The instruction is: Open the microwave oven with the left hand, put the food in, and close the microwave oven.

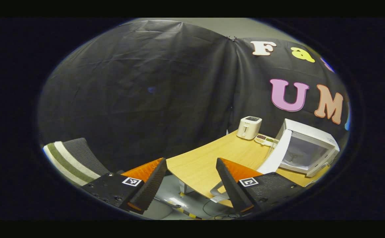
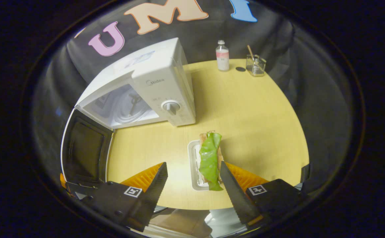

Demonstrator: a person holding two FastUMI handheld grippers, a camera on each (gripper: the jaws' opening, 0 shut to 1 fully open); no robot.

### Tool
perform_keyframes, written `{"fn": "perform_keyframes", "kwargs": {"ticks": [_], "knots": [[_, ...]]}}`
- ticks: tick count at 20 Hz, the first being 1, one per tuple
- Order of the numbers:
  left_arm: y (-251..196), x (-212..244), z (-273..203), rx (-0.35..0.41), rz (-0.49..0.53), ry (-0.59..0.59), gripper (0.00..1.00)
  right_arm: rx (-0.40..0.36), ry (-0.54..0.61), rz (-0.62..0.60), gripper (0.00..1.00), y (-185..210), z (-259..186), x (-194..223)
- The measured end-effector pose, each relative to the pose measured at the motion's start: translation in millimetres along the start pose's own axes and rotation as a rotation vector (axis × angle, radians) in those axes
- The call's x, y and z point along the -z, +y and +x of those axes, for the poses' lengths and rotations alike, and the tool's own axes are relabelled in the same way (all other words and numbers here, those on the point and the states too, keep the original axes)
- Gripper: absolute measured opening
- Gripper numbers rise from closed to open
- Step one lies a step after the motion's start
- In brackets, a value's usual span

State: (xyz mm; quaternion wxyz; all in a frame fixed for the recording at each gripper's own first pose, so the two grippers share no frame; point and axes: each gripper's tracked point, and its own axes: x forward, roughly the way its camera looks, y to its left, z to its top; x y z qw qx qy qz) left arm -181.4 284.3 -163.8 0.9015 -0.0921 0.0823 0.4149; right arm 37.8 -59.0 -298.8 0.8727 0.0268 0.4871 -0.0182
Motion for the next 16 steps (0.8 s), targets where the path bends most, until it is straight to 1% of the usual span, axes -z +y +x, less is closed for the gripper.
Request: {"fn": "perform_keyframes", "kwargs": {"ticks": [2, 3, 5, 8, 9, 10, 12, 13, 14, 15, 16], "knots": [[0.0, 0.3, 3.3, -0.042, -0.005, 0.007, 0.92, 0.039, 0.056, -0.033, 1.0, -13.1, 13.0, 3.6], [3.6, 0.8, 1.4, -0.06, 0.0, 0.008, 0.92, 0.043, 0.079, -0.051, 0.92, -15.7, 19.2, 7.8], [3.2, -3.6, 2.0, -0.088, 0.011, -0.001, 0.92, 0.033, 0.124, -0.063, 0.92, -17.5, 29.3, 14.8], [0.4, -9.8, -0.2, -0.114, 0.026, -0.015, 0.92, 0.019, 0.157, -0.074, 0.91, -20.4, 38.7, 19.6], [-0.8, -11.2, -0.8, -0.116, 0.027, -0.018, 0.87, 0.011, 0.16, -0.073, 0.89, -19.6, 41.0, 20.7], [-2.5, -12.3, -1.8, -0.117, 0.027, -0.018, 0.92, 0.007, 0.162, -0.072, 0.9, -20.6, 42.7, 20.1], [-7.3, -10.6, -3.8, -0.116, 0.03, -0.018, 0.92, 0.003, 0.167, -0.078, 0.58, -25.9, 42.6, 17.9], [-13.5, -9.3, -4.0, -0.113, 0.029, -0.018, 0.92, -0.006, 0.164, -0.09, 0.45, -25.8, 42.8, 18.0], [-18.0, -8.1, -4.0, -0.109, 0.028, -0.018, 0.87, -0.014, 0.158, -0.108, 0.47, -26.4, 43.4, 16.2], [-18.4, -8.4, -4.7, -0.106, 0.029, -0.018, 0.92, -0.019, 0.149, -0.102, 0.41, -27.3, 43.6, 17.1], [-19.8, -8.8, -5.9, -0.104, 0.032, -0.021, 0.87, -0.022, 0.151, -0.097, 0.35, -27.2, 42.4, 16.7]]}}
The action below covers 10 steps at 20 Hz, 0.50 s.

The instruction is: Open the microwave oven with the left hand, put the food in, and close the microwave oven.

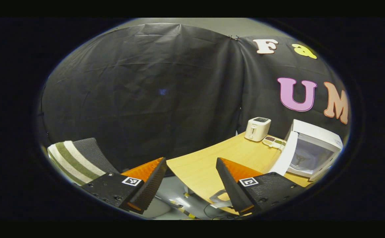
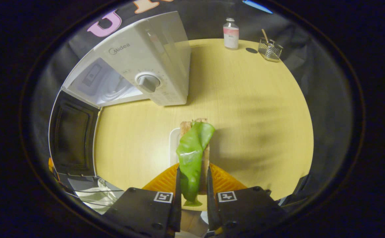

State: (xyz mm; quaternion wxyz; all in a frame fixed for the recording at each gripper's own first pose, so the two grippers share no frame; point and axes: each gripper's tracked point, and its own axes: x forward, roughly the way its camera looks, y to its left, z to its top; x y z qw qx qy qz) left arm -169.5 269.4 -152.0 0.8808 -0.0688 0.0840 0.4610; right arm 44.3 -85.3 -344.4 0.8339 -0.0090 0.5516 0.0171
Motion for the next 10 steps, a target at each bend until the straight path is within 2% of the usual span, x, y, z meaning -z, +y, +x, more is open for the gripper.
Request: {"fn": "perform_keyframes", "kwargs": {"ticks": [1, 2, 3, 4, 5, 6, 7, 9, 10], "knots": [[-1.9, 0.7, -0.6, -0.001, 0.003, -0.001, 0.87, -0.008, -0.012, 0.011, 0.35, 0.8, -2.2, -1.5], [-1.9, 2.0, -1.9, -0.003, 0.003, 0.0, 0.92, -0.025, -0.022, 0.024, 0.28, 2.8, -5.0, -4.1], [-1.7, 2.0, -3.0, -0.005, -0.001, 0.0, 0.92, -0.052, -0.032, 0.034, 0.28, 5.7, -8.6, -6.5], [-0.9, 1.5, -3.8, -0.006, -0.007, -0.001, 0.92, -0.08, -0.04, 0.047, 0.35, 9.8, -14.0, -10.2], [-0.1, 1.5, -5.6, -0.006, -0.013, -0.001, 0.92, -0.107, -0.048, 0.056, 0.35, 14.6, -19.9, -13.3], [0.3, 2.3, -6.3, -0.007, -0.017, 0.001, 0.87, -0.119, -0.058, 0.059, 0.35, 16.9, -24.3, -16.6], [1.0, 3.6, -6.5, -0.006, -0.021, 0.005, 0.92, -0.137, -0.069, 0.06, 0.35, 19.9, -30.2, -19.5], [1.2, 5.3, -4.8, -0.003, -0.029, 0.011, 0.92, -0.182, -0.087, 0.092, 0.35, 32.6, -39.5, -25.0], [1.1, 5.6, -4.5, -0.001, -0.032, 0.013, 0.87, -0.213, -0.095, 0.109, 0.34, 41.5, -44.2, -27.1]]}}
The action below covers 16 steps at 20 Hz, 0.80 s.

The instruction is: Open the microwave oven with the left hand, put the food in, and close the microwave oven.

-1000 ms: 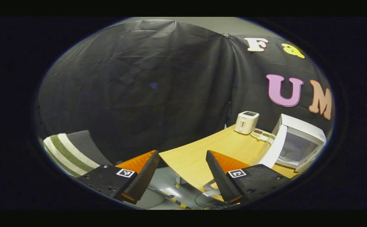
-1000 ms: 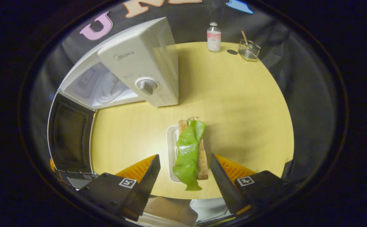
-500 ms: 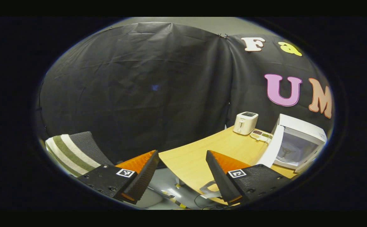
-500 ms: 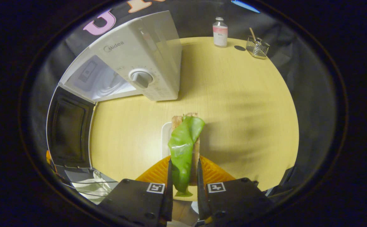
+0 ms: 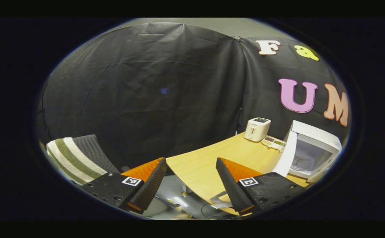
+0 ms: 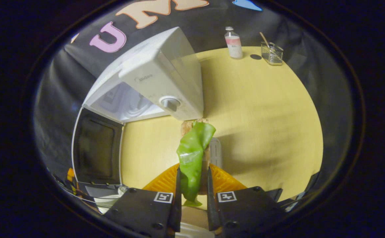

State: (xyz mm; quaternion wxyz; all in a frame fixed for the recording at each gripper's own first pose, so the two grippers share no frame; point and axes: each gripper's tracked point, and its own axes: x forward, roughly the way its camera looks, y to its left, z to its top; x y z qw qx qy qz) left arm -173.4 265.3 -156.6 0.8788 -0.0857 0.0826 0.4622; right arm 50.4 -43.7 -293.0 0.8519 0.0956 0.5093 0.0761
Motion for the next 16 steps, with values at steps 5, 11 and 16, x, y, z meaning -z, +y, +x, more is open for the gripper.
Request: {"fn": "perform_keyframes", "kwargs": {"ticks": [5, 11, 16], "knots": [[-6.8, 0.7, 15.3, 0.06, 0.0, 0.016, 0.91, -0.099, -0.015, 0.032, 0.34, 55.2, -4.1, 6.0], [-16.0, 1.2, 41.5, 0.146, 0.048, 0.052, 0.92, -0.186, -0.062, 0.076, 0.34, 129.0, 8.5, 13.3], [-18.8, 4.4, 61.9, 0.197, 0.088, 0.071, 0.87, -0.262, -0.161, 0.1, 0.34, 188.6, 30.4, 6.8]]}}
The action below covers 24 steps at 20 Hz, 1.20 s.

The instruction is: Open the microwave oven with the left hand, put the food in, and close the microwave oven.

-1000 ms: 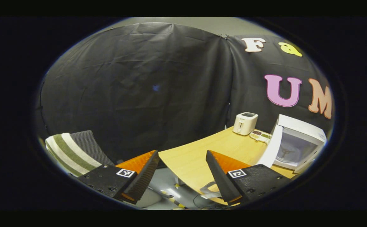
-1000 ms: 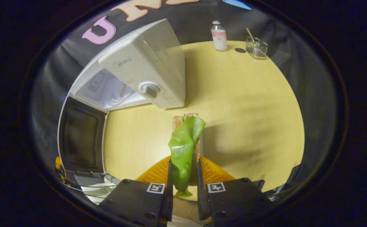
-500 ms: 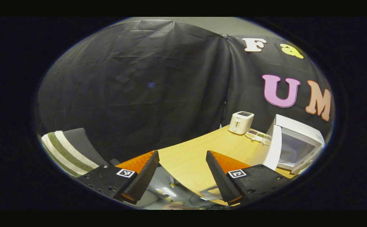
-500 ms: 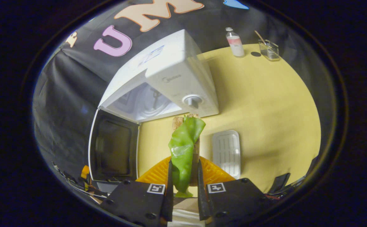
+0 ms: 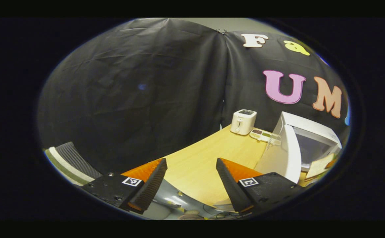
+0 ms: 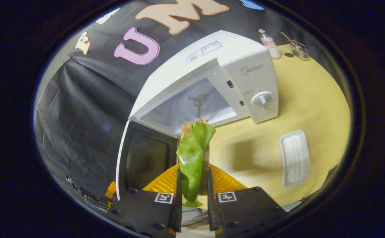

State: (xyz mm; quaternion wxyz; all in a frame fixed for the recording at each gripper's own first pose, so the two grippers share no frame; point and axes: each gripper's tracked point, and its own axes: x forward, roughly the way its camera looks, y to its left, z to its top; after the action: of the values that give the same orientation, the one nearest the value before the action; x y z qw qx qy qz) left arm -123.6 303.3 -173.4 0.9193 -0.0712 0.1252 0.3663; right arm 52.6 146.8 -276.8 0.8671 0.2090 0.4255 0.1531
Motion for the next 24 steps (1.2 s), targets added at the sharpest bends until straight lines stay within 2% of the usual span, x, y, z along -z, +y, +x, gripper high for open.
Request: {"fn": "perform_keyframes", "kwargs": {"ticks": [1, 7, 11, 16, 17, 20, 24], "knots": [[1.5, -0.2, 2.5, 0.007, 0.006, 0.001, 0.92, -0.011, -0.02, 0.002, 0.34, 7.8, 8.9, 0.8], [5.2, -1.7, 15.4, 0.024, 0.017, 0.006, 0.92, -0.088, -0.07, 0.04, 0.34, 39.3, 68.7, -1.9], [-0.7, 1.7, 17.0, 0.033, 0.005, 0.015, 0.92, -0.104, -0.13, 0.036, 0.34, 46.9, 102.1, -20.9], [3.0, -5.7, 11.4, 0.015, 0.031, -0.004, 0.91, -0.078, -0.202, 0.017, 0.34, 40.9, 138.6, -49.6], [4.2, -6.1, 10.6, 0.011, 0.04, -0.006, 0.92, -0.07, -0.222, 0.006, 0.26, 38.2, 144.6, -55.0], [4.5, -8.3, 10.4, 0.0, 0.046, -0.008, 0.92, -0.022, -0.271, -0.046, 0.29, 25.7, 159.1, -67.8], [5.6, -8.6, 5.5, -0.016, 0.043, -0.008, 0.92, -0.006, -0.291, -0.101, 0.29, 20.9, 173.1, -77.1]]}}
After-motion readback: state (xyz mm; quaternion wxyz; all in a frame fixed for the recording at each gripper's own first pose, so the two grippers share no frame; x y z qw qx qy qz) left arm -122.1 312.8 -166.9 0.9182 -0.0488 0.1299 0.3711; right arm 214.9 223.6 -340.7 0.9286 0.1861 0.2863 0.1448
